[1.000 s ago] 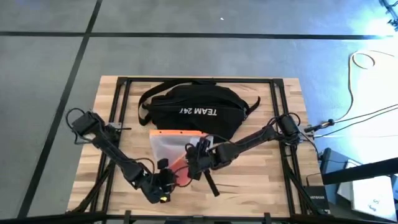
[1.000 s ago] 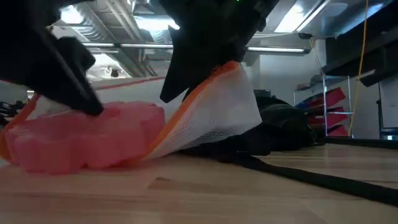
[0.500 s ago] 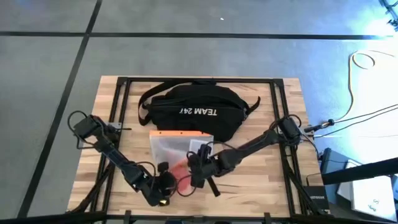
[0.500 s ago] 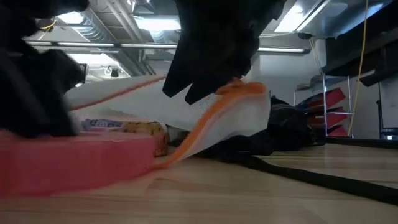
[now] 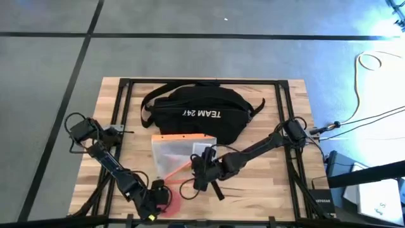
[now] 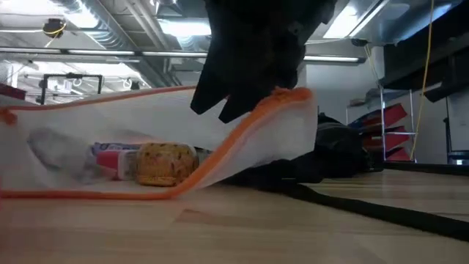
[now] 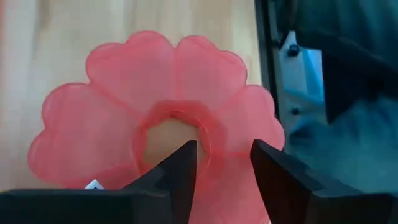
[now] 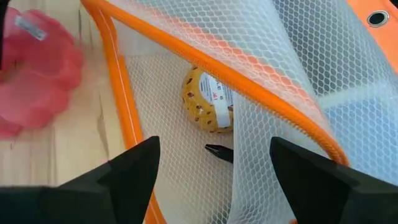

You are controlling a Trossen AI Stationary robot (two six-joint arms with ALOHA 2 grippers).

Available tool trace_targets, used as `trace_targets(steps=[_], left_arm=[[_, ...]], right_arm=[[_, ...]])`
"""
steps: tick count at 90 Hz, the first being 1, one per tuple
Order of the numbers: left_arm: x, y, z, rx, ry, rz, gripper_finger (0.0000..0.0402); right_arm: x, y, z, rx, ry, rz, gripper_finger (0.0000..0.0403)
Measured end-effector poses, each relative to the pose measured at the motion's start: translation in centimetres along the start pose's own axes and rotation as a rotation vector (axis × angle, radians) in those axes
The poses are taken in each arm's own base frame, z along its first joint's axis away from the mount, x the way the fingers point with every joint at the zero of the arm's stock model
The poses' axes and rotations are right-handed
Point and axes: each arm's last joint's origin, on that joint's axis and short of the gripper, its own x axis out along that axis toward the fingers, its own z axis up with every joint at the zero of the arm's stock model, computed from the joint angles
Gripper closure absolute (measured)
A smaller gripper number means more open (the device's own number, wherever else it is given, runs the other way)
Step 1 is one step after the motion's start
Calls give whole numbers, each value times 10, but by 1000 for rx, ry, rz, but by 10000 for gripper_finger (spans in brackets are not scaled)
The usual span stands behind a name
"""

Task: Unpack backpack
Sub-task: Remove the medicine organizer from the white zip bag, then remove the candle wax box from the white zip bag

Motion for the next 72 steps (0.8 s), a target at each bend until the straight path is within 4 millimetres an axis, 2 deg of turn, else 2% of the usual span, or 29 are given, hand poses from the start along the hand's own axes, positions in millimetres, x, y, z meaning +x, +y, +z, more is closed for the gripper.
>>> trace_targets(steps=[20, 32, 41, 72], left_arm=[[-5, 4, -15, -130, 140, 80, 261], [-16, 7, -19, -185, 213, 120, 261], [-34, 11, -22, -183, 231, 185, 261], [-97, 39, -44, -162, 274, 597, 261]], right_arm=[[0, 0, 0, 27, -6, -7, 117], [0, 0, 0, 35, -8, -4, 117], [0, 0, 0, 47, -9, -2, 117], [0, 2, 2, 74, -26, 21, 117]])
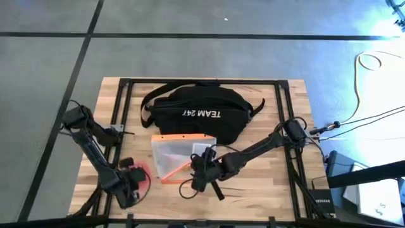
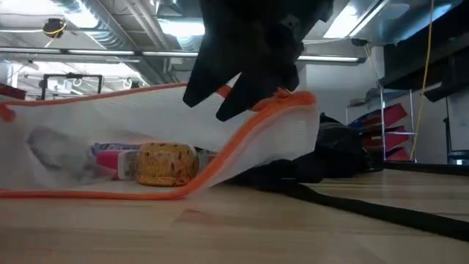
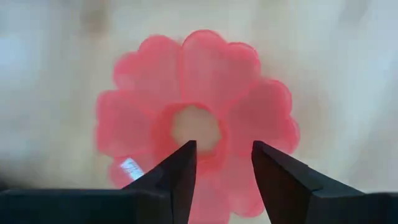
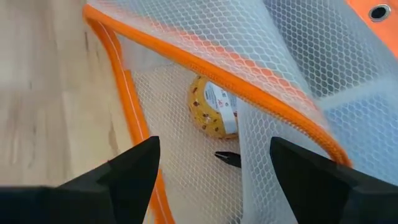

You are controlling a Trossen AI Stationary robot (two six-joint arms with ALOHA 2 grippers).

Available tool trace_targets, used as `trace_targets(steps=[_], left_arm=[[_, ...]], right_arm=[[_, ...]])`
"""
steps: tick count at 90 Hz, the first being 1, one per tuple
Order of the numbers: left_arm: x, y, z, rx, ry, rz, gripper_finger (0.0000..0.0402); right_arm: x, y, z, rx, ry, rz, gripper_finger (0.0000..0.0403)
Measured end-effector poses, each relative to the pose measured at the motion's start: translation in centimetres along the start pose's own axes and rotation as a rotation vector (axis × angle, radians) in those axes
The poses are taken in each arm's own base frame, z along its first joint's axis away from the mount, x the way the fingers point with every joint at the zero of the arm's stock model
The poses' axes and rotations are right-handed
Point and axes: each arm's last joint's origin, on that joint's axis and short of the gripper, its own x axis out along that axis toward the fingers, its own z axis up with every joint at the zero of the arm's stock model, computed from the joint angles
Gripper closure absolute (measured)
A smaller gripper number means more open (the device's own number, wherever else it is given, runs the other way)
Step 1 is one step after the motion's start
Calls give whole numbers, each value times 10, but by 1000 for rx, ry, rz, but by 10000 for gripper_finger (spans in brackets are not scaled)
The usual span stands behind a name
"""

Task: Unpack backpack
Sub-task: Remove the candle wax box from the white zip bag

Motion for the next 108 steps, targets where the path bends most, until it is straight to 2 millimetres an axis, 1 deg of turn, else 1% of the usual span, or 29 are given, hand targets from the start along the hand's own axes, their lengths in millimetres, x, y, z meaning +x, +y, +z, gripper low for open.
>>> trace_targets(steps=[13, 23, 27, 31, 42, 47, 53, 58, 64, 72, 78, 84, 90, 98, 105, 108], left_arm=[[-5, 17, -1, 25, -34, 145, 261], [-6, 19, 2, 21, -55, 160, 261], [-6, 15, 4, 11, -72, 102, 261], [-8, 6, 8, -1, -120, 3, 261], [-19, -23, 18, 38, -354, -275, 261], [-26, -34, 21, 86, -448, -355, 261], [-29, -37, 25, 131, -526, -362, 261], [-30, -37, 27, 172, -582, -333, 261], [-31, -37, 30, 215, -651, -282, 261], [-33, -38, 34, 216, -728, -251, 261], [-35, -41, 38, 254, -738, -278, 261], [-36, -44, 42, 345, -713, -332, 261], [-35, -46, 46, 436, -688, -382, 261], [-29, -45, 49, 582, -635, -426, 261], [-19, -42, 51, 699, -601, -459, 261], [-14, -40, 52, 723, -592, -458, 261]], right_arm=[[0, 2, 2, 10, -25, 15, 117], [-1, 7, 4, 16, -65, 34, 117], [-3, 10, 4, 11, -77, 52, 117], [-4, 15, 4, -4, -92, 83, 117], [-11, 31, 1, -57, -128, 197, 117], [-15, 38, 0, -79, -137, 258, 117], [-19, 46, -2, -111, -153, 317, 117], [-21, 50, -5, -128, -167, 315, 117], [-20, 53, -9, -124, -179, 283, 116], [-15, 54, -13, -139, -175, 281, 109], [-13, 57, -13, -143, -169, 336, 104], [-10, 63, -14, -157, -158, 437, 99], [-6, 65, -19, -180, -103, 507, 98], [-3, 65, -26, -203, -21, 551, 99], [3, 65, -31, -208, 27, 574, 100], [4, 63, -33, -213, 53, 559, 100]])
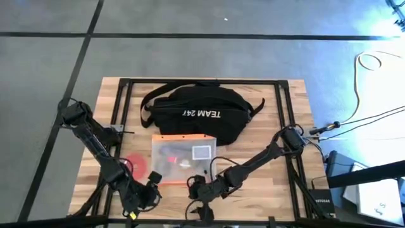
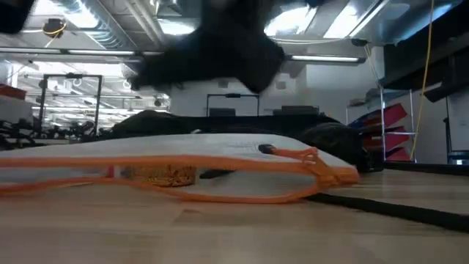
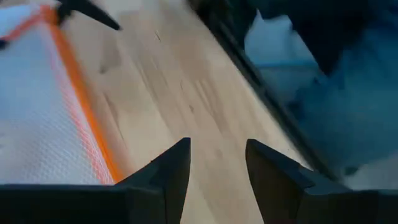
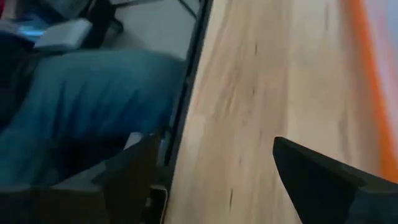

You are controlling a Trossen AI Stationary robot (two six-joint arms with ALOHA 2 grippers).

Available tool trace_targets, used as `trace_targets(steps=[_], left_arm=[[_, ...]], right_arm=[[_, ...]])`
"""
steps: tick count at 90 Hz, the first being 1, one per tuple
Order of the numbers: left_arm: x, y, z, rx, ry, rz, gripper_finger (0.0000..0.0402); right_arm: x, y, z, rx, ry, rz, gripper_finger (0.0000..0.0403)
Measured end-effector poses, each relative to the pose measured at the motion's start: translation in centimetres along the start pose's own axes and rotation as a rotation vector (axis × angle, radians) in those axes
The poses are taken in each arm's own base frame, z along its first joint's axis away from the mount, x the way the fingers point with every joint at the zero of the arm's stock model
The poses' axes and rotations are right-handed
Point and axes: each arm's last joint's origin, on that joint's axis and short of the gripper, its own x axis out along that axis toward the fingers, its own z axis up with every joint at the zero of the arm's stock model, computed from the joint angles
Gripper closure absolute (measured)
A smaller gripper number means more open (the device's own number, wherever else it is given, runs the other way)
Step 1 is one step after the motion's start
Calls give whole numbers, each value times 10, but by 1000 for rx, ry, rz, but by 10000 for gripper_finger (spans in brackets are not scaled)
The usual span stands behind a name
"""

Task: Unpack backpack
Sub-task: Remove the candle wax box from the white zip bag

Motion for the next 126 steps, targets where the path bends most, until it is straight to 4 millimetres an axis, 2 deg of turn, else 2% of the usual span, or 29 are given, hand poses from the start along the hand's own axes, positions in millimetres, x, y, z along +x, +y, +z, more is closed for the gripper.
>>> trace_targets(steps=[22, 42, 59, 88, 106, 126], left_arm=[[20, 32, -27, -32, 24, 5, 261], [25, 47, -28, -34, -20, 37, 261], [26, 54, -27, -19, -21, 71, 261], [26, 53, -27, -15, -16, 44, 261], [26, 60, -27, -47, -33, 198, 261], [30, 81, -30, -165, -31, 342, 261]], right_arm=[[10, -32, -18, 117, 171, -158, 100], [9, -54, -7, 157, 94, -287, 100], [7, -61, -5, 141, 38, -399, 100], [4, -75, 1, 77, -15, -550, 100], [0, -80, 11, 59, -63, -614, 100], [-5, -80, 24, -27, -97, -701, 100]])
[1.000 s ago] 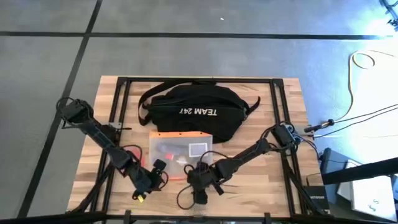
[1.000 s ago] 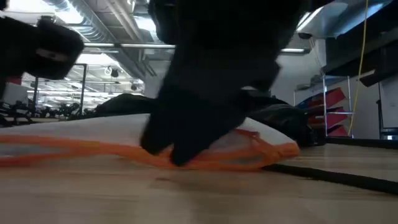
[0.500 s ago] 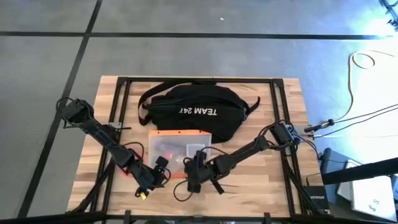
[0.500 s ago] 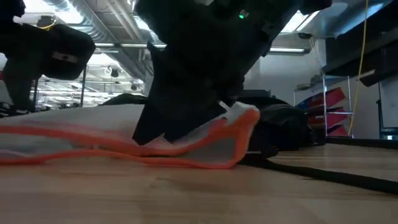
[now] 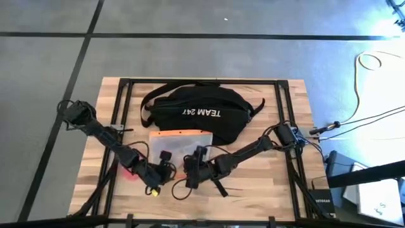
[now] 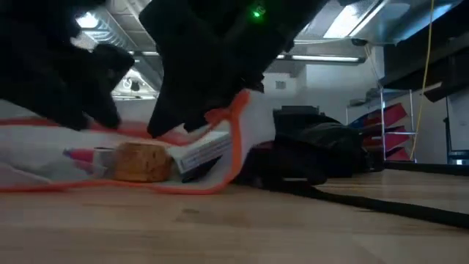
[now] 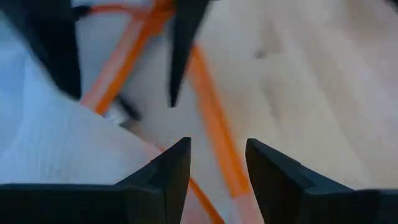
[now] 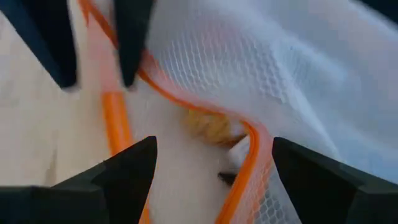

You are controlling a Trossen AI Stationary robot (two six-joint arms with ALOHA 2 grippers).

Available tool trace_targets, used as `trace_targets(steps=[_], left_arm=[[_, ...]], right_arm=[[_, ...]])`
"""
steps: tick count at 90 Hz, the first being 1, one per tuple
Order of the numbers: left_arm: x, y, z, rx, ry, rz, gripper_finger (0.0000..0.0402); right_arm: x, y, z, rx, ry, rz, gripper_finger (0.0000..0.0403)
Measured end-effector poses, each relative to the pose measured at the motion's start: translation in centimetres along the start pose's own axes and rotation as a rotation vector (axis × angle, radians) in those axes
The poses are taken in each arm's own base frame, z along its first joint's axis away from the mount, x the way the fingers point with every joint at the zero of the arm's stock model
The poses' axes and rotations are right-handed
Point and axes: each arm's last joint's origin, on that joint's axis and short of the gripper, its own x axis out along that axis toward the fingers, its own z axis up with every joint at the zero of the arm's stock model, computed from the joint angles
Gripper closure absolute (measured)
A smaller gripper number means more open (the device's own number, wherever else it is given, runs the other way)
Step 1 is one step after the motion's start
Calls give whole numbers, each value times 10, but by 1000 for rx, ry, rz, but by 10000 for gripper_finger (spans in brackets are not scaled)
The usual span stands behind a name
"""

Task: Unpack backpack
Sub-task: Remove the candle wax box from the white zip bag

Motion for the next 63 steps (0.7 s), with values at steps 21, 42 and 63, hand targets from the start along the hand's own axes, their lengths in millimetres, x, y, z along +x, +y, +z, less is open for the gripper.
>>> trace_targets(steps=[21, 42, 63], left_arm=[[22, 16, -27, -153, 95, 160, 261], [26, 21, -38, -241, 107, 230, 261], [22, 12, -37, -273, 94, 209, 261]], right_arm=[[6, -13, 5, 13, -19, -80, 100], [8, -15, 6, 46, -23, -72, 100], [-2, -4, 15, 54, -33, -15, 100]])
